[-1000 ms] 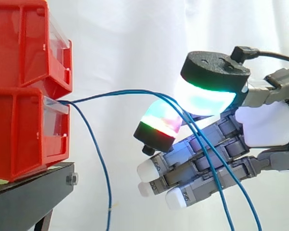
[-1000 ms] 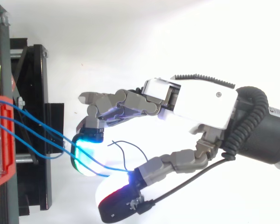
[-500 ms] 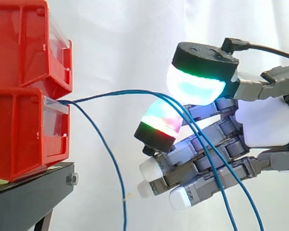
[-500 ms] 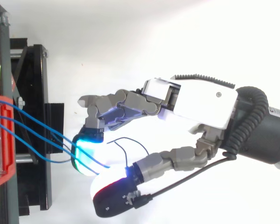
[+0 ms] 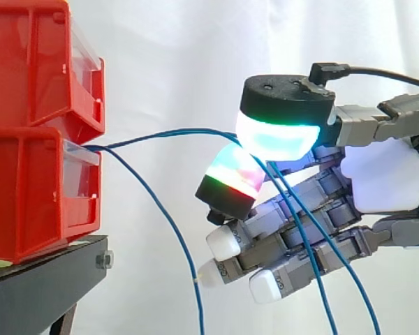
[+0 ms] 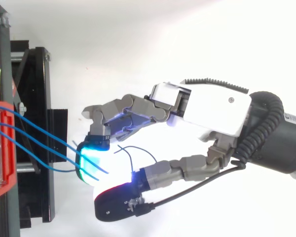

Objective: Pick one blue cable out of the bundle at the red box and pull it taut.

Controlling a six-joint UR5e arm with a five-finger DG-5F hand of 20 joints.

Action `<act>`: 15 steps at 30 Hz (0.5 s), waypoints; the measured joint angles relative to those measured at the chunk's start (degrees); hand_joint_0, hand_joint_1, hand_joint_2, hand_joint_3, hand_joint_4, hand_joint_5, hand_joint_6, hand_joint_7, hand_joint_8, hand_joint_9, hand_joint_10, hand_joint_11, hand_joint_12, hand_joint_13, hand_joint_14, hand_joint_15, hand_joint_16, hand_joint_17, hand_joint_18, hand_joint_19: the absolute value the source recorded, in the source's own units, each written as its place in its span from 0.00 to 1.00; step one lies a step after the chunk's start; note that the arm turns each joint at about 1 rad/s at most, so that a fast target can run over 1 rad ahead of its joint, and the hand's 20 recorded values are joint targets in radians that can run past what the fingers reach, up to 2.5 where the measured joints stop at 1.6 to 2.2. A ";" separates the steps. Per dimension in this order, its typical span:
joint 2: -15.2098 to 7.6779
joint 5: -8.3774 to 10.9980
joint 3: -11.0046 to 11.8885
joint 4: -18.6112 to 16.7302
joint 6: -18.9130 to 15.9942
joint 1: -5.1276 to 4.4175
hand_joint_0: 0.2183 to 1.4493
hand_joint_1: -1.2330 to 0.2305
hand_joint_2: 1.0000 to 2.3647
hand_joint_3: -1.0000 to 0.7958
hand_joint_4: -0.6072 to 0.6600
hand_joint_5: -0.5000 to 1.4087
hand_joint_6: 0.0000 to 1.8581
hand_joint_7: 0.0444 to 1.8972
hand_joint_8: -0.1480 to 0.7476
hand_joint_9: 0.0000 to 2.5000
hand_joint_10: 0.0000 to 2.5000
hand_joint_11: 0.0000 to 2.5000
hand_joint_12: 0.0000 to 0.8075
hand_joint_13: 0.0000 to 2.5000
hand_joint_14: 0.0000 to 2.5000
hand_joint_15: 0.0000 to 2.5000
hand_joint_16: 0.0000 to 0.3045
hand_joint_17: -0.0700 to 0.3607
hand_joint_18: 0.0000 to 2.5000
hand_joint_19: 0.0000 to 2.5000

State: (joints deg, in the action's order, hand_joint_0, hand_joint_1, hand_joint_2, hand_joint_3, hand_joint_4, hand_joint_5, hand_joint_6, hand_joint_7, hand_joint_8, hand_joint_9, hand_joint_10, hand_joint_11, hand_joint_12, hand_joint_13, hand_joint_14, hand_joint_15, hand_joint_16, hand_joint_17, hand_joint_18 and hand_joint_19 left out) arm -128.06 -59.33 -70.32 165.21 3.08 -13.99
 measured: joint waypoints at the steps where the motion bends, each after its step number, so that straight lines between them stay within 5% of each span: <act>1: 0.00 0.01 0.00 0.04 -0.01 0.00 0.39 0.24 0.02 0.44 0.65 0.15 0.46 0.56 0.57 0.24 0.01 0.25 0.52 0.14 0.00 0.06 0.20 0.47 0.24 0.14; 7: 0.00 0.01 0.01 -0.03 0.00 -0.05 0.42 0.18 0.00 0.28 0.67 0.13 0.47 0.53 0.54 0.17 0.01 0.24 0.52 0.12 0.00 0.05 0.20 0.47 0.24 0.12; 15: 0.01 0.01 0.01 0.09 -0.26 -0.07 0.31 0.21 0.00 0.28 0.70 0.13 0.45 0.52 0.55 0.13 0.01 0.24 0.51 0.09 0.00 0.05 0.20 0.48 0.21 0.12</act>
State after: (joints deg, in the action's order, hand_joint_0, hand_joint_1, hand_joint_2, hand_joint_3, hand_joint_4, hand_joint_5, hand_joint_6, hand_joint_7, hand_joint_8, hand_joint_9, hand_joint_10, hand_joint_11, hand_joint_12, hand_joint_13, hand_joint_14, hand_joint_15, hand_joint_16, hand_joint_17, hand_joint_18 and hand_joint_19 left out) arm -128.05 -59.31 -70.31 165.31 2.81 -14.06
